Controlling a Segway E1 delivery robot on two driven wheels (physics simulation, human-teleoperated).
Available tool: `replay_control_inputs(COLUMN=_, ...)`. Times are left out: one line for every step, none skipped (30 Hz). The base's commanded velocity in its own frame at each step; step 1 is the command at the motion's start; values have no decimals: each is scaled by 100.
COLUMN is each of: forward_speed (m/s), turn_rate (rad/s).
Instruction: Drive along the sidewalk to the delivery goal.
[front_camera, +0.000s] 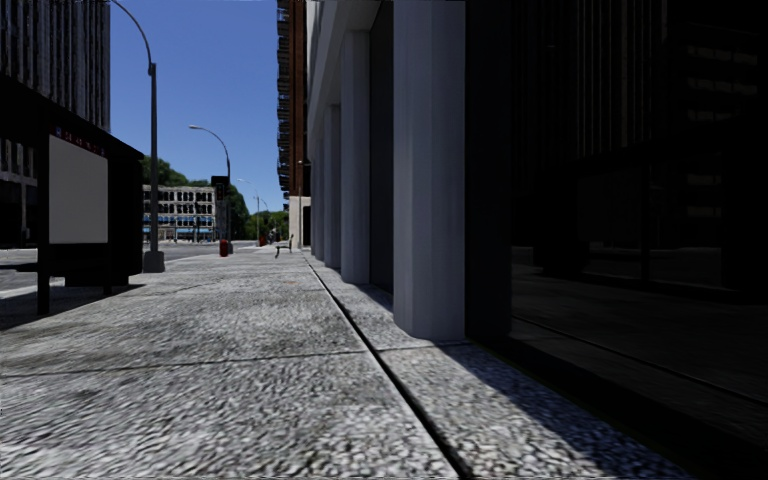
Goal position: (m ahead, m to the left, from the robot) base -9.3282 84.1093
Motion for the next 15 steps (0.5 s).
replay_control_inputs(forward_speed=57, turn_rate=84)
replay_control_inputs(forward_speed=57, turn_rate=84)
replay_control_inputs(forward_speed=59, turn_rate=78)
replay_control_inputs(forward_speed=60, turn_rate=71)
replay_control_inputs(forward_speed=60, turn_rate=52)
replay_control_inputs(forward_speed=60, turn_rate=52)
replay_control_inputs(forward_speed=60, turn_rate=31)
replay_control_inputs(forward_speed=60, turn_rate=21)
replay_control_inputs(forward_speed=60, turn_rate=21)
replay_control_inputs(forward_speed=60, turn_rate=7)
replay_control_inputs(forward_speed=60, turn_rate=0)
replay_control_inputs(forward_speed=60, turn_rate=0)
replay_control_inputs(forward_speed=60, turn_rate=0)
replay_control_inputs(forward_speed=60, turn_rate=0)
replay_control_inputs(forward_speed=63, turn_rate=0)
